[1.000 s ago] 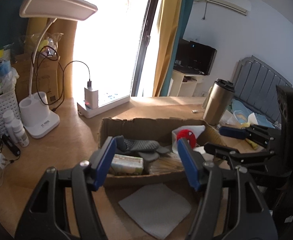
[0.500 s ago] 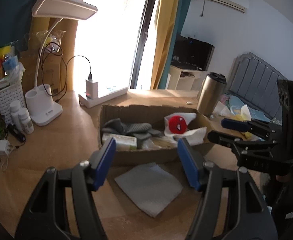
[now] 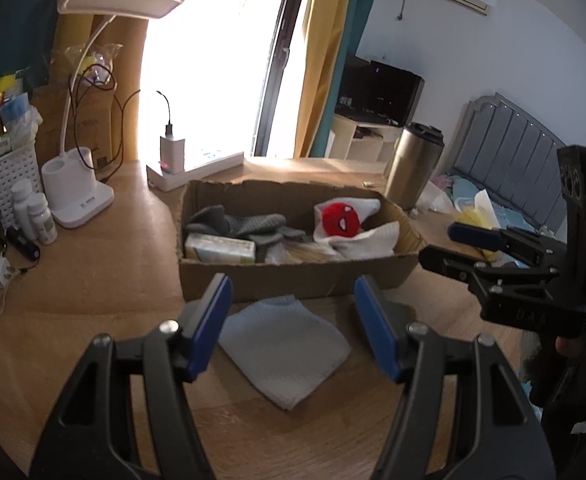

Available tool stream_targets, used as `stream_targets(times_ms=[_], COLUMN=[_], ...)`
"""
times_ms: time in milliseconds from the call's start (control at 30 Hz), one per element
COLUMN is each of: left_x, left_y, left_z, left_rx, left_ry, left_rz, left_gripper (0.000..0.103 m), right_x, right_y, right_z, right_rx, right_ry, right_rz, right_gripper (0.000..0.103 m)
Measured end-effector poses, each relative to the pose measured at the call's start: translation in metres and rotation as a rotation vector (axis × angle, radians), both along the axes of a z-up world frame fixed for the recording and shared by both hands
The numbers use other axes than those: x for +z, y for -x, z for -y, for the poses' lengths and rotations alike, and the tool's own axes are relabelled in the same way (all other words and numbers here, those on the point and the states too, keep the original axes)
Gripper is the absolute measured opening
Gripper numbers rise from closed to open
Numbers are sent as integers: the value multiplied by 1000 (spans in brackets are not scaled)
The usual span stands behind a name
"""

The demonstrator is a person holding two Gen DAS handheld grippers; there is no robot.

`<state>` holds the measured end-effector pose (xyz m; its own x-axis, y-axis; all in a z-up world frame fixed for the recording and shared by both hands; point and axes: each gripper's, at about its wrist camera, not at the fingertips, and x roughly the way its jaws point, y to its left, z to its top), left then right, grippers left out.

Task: Organize soft objects
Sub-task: 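Withdraw both tools and move toward the white cloth and brown bear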

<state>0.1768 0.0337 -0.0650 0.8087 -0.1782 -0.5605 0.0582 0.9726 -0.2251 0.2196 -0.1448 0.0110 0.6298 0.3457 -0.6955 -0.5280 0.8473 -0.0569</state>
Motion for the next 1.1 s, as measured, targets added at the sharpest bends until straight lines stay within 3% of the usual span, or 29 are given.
stream_targets(times_ms=[667, 1100], left_x=[-35, -65], left_y=[-11, -21], left_z=[10, 13], left_rx=[-22, -33], left_ry=[-16, -38], left_rz=[-99, -192], left_gripper=[66, 67], right_x=[-35, -61], right_y=[-5, -7], right_z=[31, 23], right_rx=[-63, -22], right_ry=[-14, -45], right_rz=[-91, -161], right_gripper=[69, 72])
